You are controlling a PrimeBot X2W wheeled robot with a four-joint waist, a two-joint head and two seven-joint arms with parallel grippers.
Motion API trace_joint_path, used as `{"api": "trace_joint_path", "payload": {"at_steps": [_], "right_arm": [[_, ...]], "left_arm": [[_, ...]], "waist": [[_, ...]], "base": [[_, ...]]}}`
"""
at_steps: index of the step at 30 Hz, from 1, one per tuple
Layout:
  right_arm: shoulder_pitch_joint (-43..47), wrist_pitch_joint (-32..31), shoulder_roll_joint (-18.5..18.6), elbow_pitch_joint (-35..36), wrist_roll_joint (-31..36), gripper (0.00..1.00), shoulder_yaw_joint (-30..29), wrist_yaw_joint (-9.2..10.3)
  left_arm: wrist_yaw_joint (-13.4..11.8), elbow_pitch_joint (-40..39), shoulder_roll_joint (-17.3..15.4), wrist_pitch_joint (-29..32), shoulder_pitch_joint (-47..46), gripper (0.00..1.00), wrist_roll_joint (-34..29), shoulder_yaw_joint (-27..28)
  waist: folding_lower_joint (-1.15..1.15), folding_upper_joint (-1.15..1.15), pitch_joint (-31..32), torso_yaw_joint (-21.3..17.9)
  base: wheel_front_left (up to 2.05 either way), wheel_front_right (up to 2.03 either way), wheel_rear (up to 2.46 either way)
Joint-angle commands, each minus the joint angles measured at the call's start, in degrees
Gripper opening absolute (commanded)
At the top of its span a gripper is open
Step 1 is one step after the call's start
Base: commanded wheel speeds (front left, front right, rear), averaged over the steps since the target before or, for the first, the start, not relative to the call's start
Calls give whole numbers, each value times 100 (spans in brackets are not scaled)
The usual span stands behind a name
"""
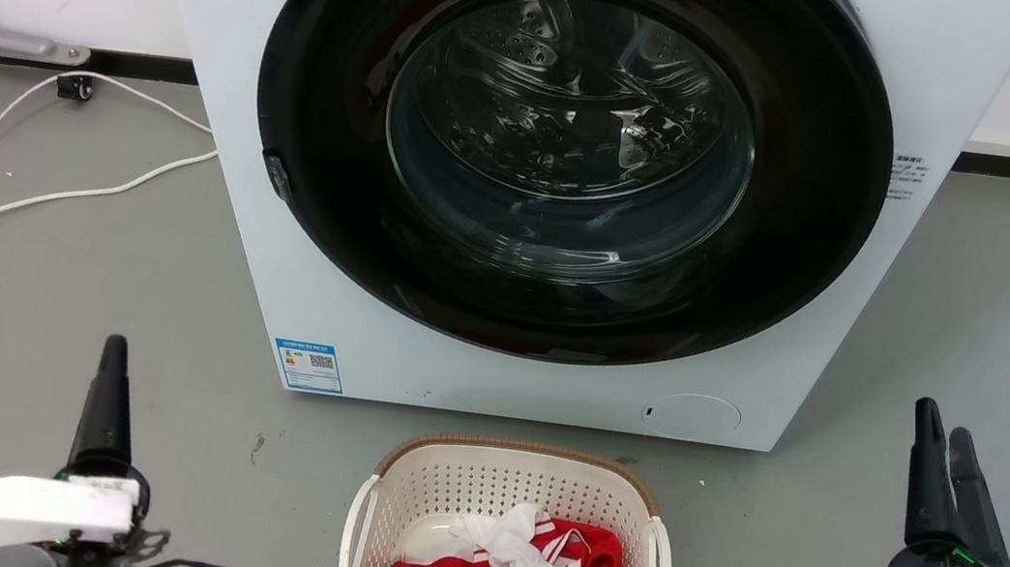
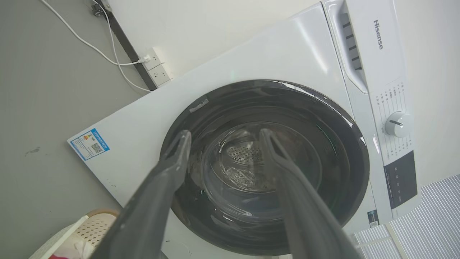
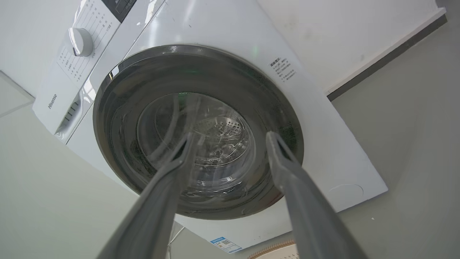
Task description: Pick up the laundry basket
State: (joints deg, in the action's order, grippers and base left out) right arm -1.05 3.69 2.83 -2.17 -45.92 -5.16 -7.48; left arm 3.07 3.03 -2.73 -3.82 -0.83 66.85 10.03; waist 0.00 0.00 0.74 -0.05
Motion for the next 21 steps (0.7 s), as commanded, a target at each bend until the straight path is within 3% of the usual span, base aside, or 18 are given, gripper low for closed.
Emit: {"api": "trace_joint_path", "payload": {"at_steps": [1,6,8,21], "right_arm": [[-13,59,18,158,206,100,30,-1],[60,152,17,384,912,100,94,-2],[126,207,17,414,1316,100,148,-2],[300,425,15,600,2652,100,356,-1]], "left_arm": [[-3,-136,-20,-51,24,100,-117,-33],[151,-327,-21,-144,171,100,-536,-277],[199,-454,-20,-198,250,100,-1069,-481],[-109,-862,-20,-416,387,100,-3226,-1414]], "waist": [[0,0,2,-1],[0,0,15,-9],[0,0,25,-14],[0,0,40,-50]], "base": [[0,0,0],[0,0,0],[0,0,0],[0,0,0]]}}
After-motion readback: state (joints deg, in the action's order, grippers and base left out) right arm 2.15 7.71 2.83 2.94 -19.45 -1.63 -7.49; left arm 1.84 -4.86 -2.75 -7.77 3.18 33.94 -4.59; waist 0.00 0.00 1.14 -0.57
